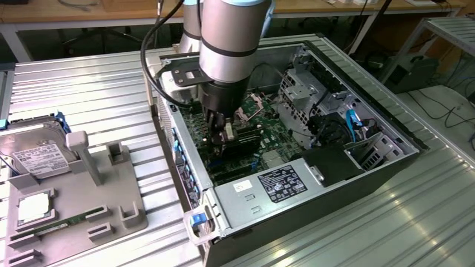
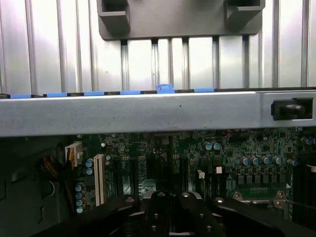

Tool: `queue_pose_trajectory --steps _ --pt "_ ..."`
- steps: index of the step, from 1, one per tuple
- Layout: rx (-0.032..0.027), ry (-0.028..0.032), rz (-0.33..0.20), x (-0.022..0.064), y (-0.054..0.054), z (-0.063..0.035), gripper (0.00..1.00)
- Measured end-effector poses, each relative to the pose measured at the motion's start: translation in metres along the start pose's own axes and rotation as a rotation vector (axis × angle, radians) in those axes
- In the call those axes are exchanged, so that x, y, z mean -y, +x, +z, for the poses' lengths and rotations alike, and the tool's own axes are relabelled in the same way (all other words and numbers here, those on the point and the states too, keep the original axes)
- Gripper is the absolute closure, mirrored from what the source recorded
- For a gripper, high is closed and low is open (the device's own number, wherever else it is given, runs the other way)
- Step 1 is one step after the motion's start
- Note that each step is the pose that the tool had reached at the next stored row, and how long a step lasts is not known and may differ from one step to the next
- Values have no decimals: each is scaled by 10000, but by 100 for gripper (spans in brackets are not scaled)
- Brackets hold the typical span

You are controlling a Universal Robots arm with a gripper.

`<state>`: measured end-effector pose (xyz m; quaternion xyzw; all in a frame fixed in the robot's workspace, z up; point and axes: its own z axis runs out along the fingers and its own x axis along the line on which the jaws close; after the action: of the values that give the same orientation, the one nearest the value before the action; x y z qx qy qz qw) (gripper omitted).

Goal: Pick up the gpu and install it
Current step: 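Press down on the gpu until it lock into place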

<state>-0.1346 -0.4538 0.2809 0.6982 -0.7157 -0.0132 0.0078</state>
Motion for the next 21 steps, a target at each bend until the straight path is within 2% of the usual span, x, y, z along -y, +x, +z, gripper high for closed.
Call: queue_pose_trajectory --steps 1,3,4,6,7,9,10,11,12,14,15,16,17,21 --pt "-13 -126 2 0 0 2 89" --pt "-66 -429 5 0 0 3 89" --pt "-115 -599 8 3 -3 10 89" --pt "-166 -773 12 14 -19 18 89" --pt "-199 -896 14 33 -35 22 89" --pt "-211 -1131 14 69 -49 21 89" --pt "-216 -1298 15 94 -55 21 89" --pt "-222 -1420 14 119 -58 21 89" --pt "-226 -1589 14 151 -60 21 89" --pt "-235 -1886 14 207 -63 21 89" --pt "-238 -2066 13 234 -64 21 89" --pt "-246 -2330 13 261 -65 19 89" --pt "-251 -2480 13 276 -65 19 89" --pt "-269 -3206 11 331 -67 18 89"
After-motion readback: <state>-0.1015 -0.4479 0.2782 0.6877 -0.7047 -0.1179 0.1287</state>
